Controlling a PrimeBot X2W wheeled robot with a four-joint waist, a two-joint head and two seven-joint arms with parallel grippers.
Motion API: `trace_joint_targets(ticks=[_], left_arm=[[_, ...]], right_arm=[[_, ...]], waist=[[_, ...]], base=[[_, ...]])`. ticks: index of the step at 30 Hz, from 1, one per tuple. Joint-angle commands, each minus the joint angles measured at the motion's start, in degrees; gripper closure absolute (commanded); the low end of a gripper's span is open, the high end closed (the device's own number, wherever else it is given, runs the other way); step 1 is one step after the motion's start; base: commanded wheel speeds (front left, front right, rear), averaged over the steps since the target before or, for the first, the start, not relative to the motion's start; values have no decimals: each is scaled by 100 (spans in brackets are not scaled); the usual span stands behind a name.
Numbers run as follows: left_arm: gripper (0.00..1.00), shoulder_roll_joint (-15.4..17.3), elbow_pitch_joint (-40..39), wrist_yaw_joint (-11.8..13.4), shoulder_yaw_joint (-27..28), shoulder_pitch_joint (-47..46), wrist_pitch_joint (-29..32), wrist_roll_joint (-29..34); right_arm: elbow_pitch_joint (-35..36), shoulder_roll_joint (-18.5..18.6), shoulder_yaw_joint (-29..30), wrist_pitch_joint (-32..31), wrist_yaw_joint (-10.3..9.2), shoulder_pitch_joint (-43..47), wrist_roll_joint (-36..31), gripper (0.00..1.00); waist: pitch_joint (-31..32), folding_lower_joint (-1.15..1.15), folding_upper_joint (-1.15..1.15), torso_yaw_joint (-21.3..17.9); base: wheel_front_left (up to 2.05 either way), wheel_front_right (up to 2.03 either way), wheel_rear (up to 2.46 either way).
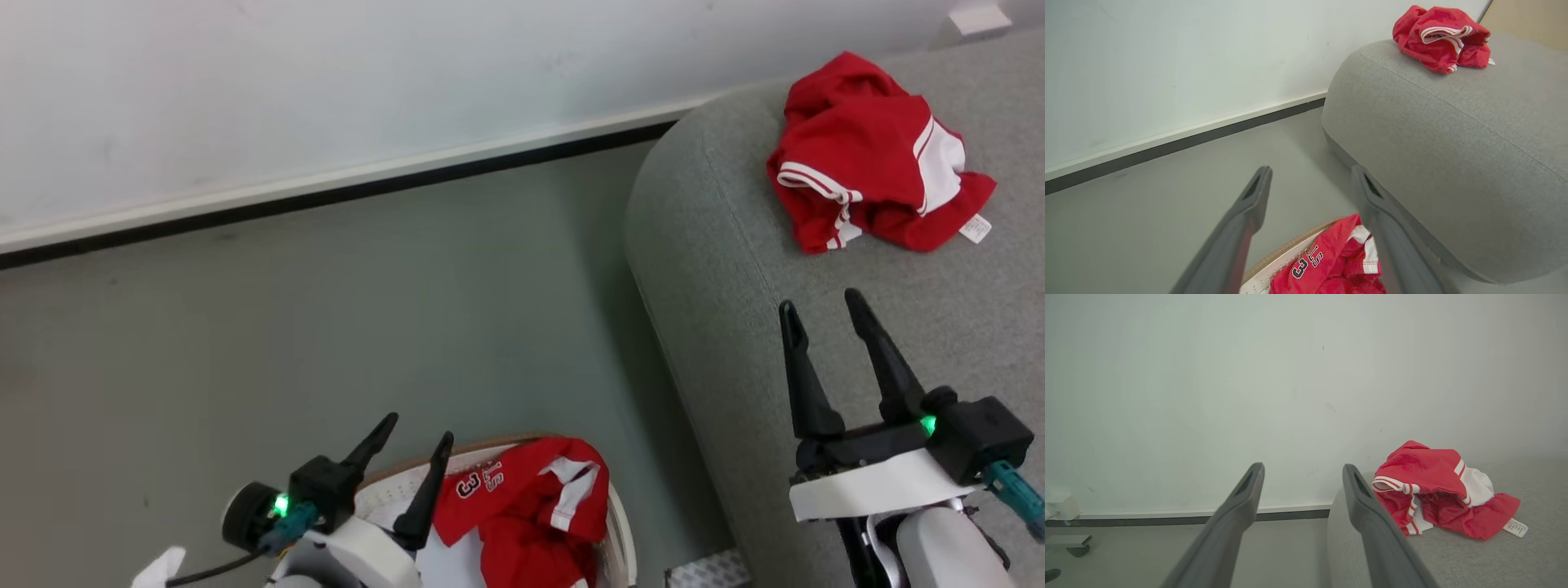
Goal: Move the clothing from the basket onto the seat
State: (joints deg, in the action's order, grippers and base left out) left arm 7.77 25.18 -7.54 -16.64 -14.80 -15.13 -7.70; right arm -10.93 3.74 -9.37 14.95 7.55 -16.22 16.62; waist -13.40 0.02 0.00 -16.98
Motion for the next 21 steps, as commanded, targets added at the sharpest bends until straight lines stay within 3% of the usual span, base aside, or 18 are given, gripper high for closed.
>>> trace_joint_targets(ticks=[1,13,21], left_arm=[[0,158,197,8,-187,-211,-3,-44],[0,647,1575,7,-1869,-1574,33,-779],[0,857,2309,7,-3145,-2472,403,-1707]], right_arm=[[109,-20,38,12,-14,-162,-40,0],[771,-100,259,12,-13,-910,-88,0],[1123,-98,352,12,-14,-1463,123,0]], waist=[[-410,-2,0,-248],[-1519,-2,0,-388],[-2254,-2,0,-495]], base=[[0,0,0],[0,0,0],[0,0,0]])
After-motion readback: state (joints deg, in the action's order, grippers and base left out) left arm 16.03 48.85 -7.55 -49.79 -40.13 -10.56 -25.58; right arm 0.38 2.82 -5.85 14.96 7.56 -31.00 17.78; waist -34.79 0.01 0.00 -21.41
